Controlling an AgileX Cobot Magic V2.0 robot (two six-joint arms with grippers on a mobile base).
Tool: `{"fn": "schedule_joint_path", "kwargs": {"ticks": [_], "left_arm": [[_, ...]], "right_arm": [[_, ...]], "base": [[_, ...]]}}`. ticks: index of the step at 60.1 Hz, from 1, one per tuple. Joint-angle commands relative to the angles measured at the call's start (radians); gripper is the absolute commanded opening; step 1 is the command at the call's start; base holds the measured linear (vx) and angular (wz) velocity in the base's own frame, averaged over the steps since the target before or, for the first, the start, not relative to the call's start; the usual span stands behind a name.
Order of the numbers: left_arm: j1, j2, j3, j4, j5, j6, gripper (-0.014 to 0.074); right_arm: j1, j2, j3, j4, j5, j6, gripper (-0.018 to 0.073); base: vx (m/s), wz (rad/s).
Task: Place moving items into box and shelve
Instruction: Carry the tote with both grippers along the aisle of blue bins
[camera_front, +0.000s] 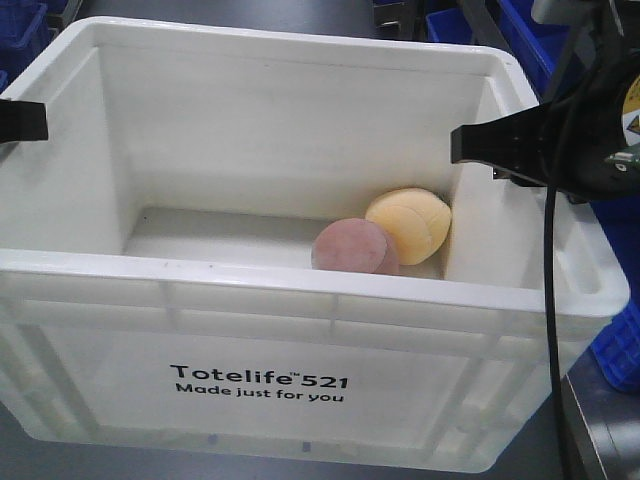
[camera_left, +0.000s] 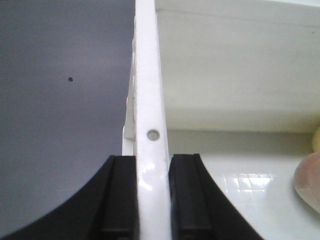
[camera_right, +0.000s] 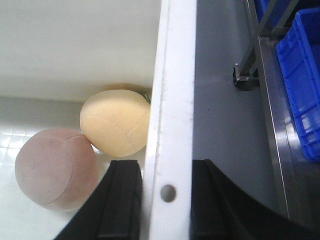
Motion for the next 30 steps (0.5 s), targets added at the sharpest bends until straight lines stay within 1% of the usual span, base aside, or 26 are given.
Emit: {"fn": "schedule_joint_path", "kwargs": {"ticks": [1, 30], "left_arm": [[0.000, -0.028, -0.043, 0.072, -0.121, 0.003, -0.0013], [0.000, -0.028, -0.043, 0.072, -0.121, 0.003, -0.0013]], "right_arm": [[-0.006, -0.030, -0.034, -0.124, -0.051, -0.007, -0.0011], [-0.006, -0.030, -0.034, -0.124, -0.051, -0.007, -0.0011]], "base": [[0.36, 0.01], [0.37, 0.00]]}}
